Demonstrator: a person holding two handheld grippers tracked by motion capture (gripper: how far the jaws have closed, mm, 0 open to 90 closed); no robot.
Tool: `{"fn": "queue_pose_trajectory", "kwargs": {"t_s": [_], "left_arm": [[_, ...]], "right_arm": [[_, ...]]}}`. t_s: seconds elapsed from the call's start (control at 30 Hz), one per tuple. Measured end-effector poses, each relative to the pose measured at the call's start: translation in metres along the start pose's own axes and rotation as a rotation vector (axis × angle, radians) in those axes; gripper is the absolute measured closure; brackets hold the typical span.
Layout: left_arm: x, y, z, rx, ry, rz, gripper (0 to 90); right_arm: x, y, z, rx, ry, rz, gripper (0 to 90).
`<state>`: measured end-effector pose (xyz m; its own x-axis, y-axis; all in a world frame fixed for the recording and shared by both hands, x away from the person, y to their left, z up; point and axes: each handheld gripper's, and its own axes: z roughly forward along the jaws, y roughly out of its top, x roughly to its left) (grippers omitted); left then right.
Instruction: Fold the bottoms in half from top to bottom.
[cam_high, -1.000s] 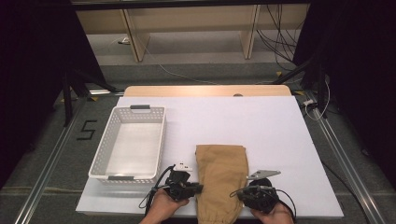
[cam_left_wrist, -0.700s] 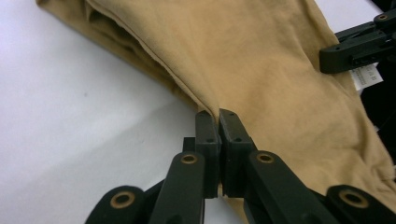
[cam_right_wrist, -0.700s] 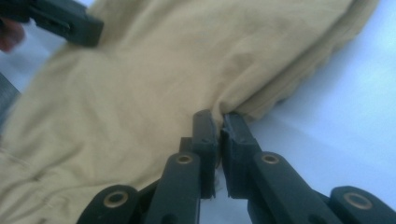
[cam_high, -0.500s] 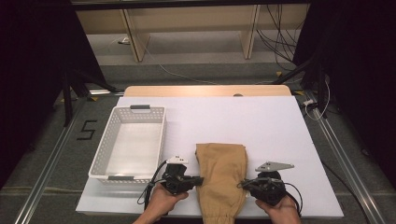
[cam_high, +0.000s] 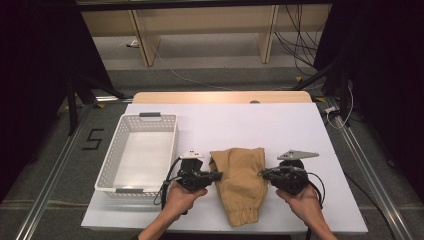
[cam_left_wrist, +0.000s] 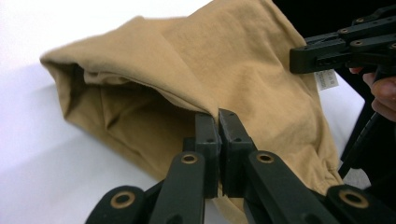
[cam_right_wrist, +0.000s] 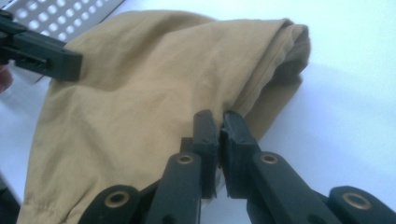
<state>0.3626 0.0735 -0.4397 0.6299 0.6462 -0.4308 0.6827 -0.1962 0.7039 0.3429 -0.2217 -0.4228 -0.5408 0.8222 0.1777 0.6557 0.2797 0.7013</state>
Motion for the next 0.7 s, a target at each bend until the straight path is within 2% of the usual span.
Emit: {"fn": "queue_pose_trajectory", "kwargs": {"t_s": [0.2,0.4,0.5,0.57,0.7], "left_arm": [[0.010,0.012,0.006,-0.027,0.013,-0.040,87.1],[0.017,0.018,0.010,-0.038,0.041,-0.051,87.1],[0.020,0.021,0.013,-0.038,0.055,-0.042,87.1],[0.021,0.024,0.015,-0.034,0.076,-0.019,87.1],[0.026,0.029,0.020,-0.038,0.092,-0.024,87.1]], "right_arm": [[-0.013,0.017,0.008,-0.008,-0.009,0.016,85.7],[-0.016,0.029,0.020,-0.003,-0.028,0.001,85.7],[-0.019,0.032,0.025,0.001,-0.036,0.003,85.6],[-0.021,0.033,0.028,0.001,-0.040,0.004,85.6],[-0.023,0.037,0.033,-0.003,-0.051,0.002,85.6]]}}
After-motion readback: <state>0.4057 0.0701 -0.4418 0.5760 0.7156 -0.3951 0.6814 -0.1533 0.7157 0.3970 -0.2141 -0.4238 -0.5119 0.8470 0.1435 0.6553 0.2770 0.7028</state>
